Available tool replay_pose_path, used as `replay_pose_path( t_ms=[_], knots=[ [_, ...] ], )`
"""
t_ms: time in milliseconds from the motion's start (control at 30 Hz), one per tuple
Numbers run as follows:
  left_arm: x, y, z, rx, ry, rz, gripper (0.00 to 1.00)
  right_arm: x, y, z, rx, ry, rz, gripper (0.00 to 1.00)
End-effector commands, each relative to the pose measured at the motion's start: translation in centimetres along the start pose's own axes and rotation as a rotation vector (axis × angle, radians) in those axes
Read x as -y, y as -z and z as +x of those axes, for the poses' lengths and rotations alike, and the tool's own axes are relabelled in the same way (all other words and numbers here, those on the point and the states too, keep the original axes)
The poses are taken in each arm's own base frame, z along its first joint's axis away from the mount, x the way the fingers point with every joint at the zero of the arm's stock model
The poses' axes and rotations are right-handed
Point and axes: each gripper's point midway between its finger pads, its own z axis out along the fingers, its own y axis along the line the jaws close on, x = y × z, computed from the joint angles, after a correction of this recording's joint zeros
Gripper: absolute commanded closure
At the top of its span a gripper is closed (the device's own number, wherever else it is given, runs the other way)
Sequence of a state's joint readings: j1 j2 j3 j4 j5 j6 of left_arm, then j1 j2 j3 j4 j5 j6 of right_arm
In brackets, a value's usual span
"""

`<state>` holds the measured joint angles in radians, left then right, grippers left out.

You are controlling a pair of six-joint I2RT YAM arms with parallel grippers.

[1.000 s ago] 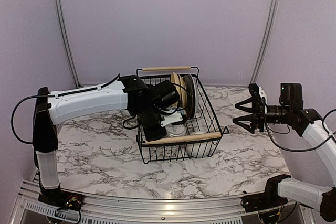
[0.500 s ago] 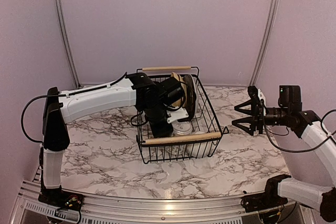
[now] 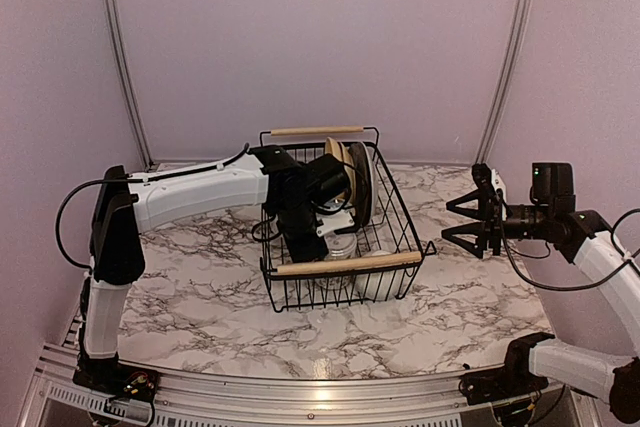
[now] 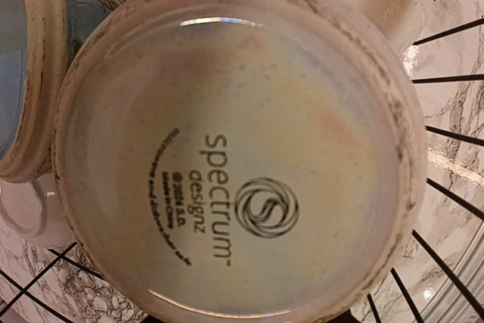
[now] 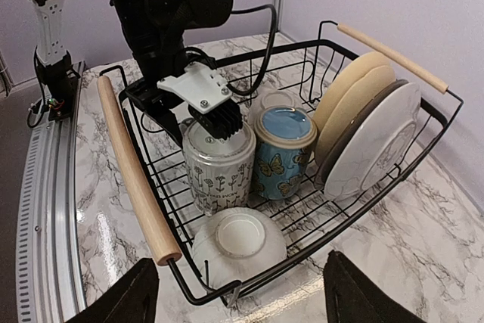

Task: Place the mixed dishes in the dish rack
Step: Place the upside down cup on the dish rack, then reset both arms

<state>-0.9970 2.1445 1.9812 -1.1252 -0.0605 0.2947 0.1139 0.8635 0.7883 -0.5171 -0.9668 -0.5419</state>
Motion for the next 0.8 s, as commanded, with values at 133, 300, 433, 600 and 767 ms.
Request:
replay_pose_path(
  t_ms=[133, 300, 433, 600, 767],
  knots=[
    [-0.4, 7.5, -2.1, 0.186, 0.019, -0.026, 0.52, 0.2, 0.5, -1.5, 0.013, 0.016, 0.015, 0.27],
    [-1.0, 12.1, -2.2, 0.278, 0.05, -0.069, 0.46, 0.7, 0.4, -2.0, 0.012, 0.005, 0.02, 0.26],
    [-2.8, 14.8, -1.6, 0.342, 0.121, -0.17, 0.41, 2.0, 0.4, -2.3, -0.011, -0.005, 0.067, 0.25],
    [-8.1, 18.7, 0.7, 0.488, 0.33, -0.411, 0.13, 6.4, 1.0, -2.3, -0.051, -0.05, 0.269, 0.2],
    [-13.7, 20.3, 5.5, 0.623, 0.57, -0.515, 0.01, 11.4, 2.4, -2.1, -0.077, -0.112, 0.486, 0.04]
  ],
)
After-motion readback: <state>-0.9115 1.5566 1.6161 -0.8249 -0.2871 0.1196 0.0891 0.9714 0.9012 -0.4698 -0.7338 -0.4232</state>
